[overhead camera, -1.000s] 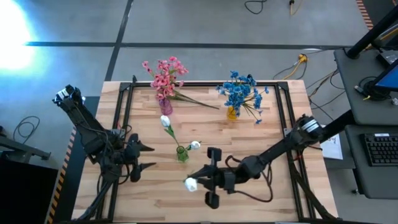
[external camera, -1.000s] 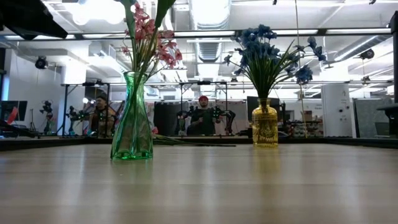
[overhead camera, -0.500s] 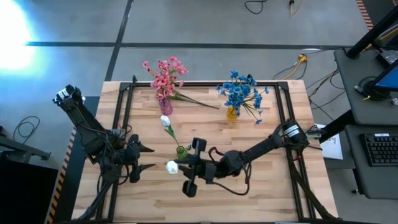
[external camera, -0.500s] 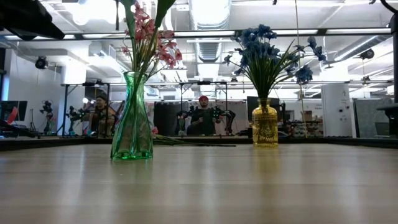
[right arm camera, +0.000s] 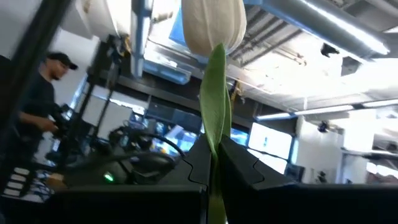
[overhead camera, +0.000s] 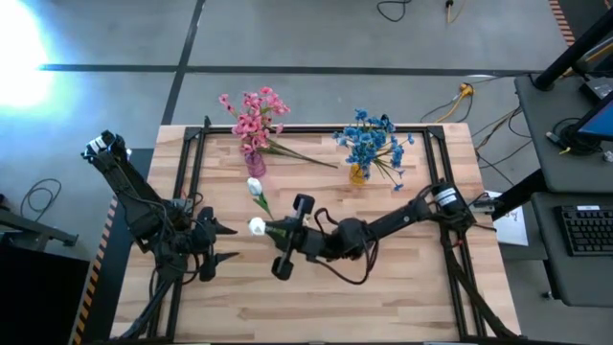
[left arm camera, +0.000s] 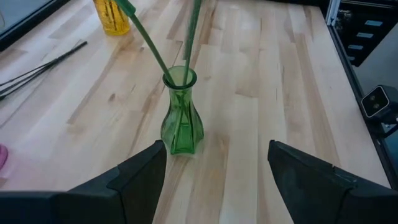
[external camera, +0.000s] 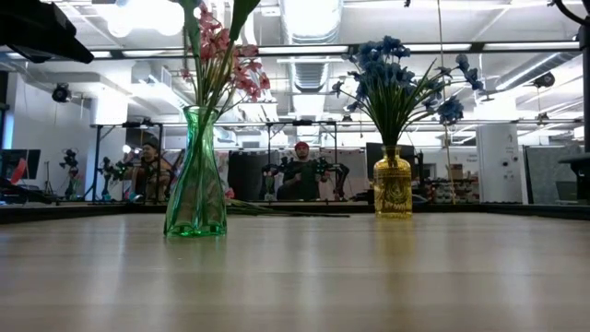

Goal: Sort flowers into vase by color
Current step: Put the white flower into the green vase, then put the pink flowers into the pink vase

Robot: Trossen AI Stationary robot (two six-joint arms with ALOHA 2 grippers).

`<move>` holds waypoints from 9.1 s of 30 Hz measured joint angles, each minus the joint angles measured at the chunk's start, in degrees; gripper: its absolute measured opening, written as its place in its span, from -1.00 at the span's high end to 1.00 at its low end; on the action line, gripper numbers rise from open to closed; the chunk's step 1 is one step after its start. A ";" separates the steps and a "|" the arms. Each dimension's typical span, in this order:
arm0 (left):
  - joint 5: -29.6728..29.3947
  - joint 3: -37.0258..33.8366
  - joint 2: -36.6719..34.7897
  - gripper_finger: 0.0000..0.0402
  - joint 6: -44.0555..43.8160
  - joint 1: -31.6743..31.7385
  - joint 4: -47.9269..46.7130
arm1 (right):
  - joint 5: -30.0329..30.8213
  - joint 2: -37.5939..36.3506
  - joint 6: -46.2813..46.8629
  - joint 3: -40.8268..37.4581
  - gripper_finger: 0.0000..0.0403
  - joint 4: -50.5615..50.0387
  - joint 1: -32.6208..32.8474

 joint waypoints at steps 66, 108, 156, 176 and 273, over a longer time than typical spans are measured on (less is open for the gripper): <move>-3.50 -0.07 0.02 -0.33 0.00 0.02 0.06 | 9.06 -0.13 6.02 -0.35 0.94 -12.65 -2.35; -4.70 -0.07 0.02 -0.33 0.00 0.05 0.07 | 13.50 -0.44 -2.93 0.42 -0.07 -16.07 6.08; -5.13 -0.07 0.09 -0.33 -0.66 0.15 -0.25 | 38.85 -8.83 -37.79 -0.23 -0.07 -22.95 17.17; -12.04 -0.07 0.11 -0.33 -0.61 0.90 -0.31 | 56.66 -23.77 -26.96 -16.18 -0.07 -28.55 23.24; -21.53 1.88 0.39 -0.33 4.98 4.00 -1.66 | 53.83 5.92 16.54 -16.57 -0.07 -63.85 -14.17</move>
